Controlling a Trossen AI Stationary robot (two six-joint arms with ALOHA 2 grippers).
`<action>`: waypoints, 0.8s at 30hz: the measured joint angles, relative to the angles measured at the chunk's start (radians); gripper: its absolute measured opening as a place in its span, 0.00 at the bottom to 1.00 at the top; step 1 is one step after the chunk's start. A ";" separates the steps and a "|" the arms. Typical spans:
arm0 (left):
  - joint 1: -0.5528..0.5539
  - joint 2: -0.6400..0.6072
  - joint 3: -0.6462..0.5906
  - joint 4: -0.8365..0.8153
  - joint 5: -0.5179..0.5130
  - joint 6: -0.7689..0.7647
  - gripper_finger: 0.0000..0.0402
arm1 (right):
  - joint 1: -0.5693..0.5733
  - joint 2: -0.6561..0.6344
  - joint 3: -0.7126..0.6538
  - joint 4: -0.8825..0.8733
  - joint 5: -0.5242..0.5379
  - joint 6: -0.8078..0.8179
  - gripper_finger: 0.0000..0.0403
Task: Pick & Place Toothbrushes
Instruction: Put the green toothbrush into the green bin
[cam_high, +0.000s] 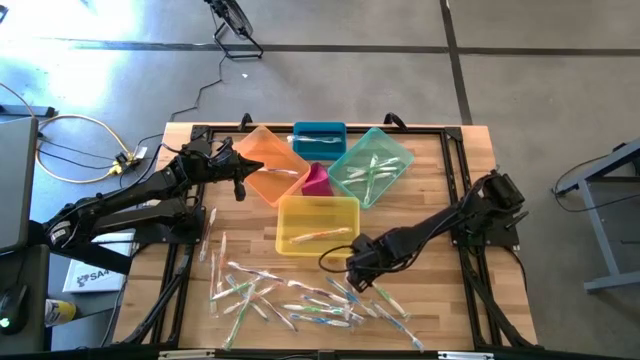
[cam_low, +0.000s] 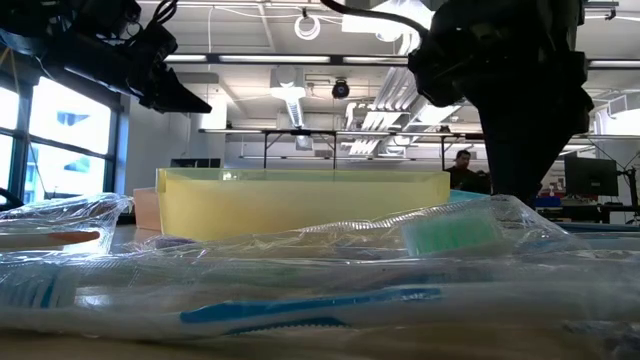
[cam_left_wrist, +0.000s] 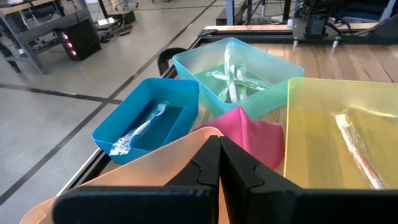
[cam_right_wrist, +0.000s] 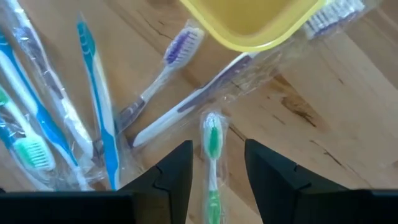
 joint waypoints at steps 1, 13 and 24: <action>0.000 0.000 0.000 0.000 0.000 0.000 0.00 | 0.003 0.000 0.000 0.000 0.000 -0.002 0.34; 0.000 0.000 0.000 0.000 0.000 0.000 0.00 | 0.046 0.041 0.001 0.051 0.059 0.004 0.34; 0.000 0.000 0.000 -0.011 0.000 0.000 0.00 | 0.057 0.132 0.002 0.063 0.010 -0.002 0.34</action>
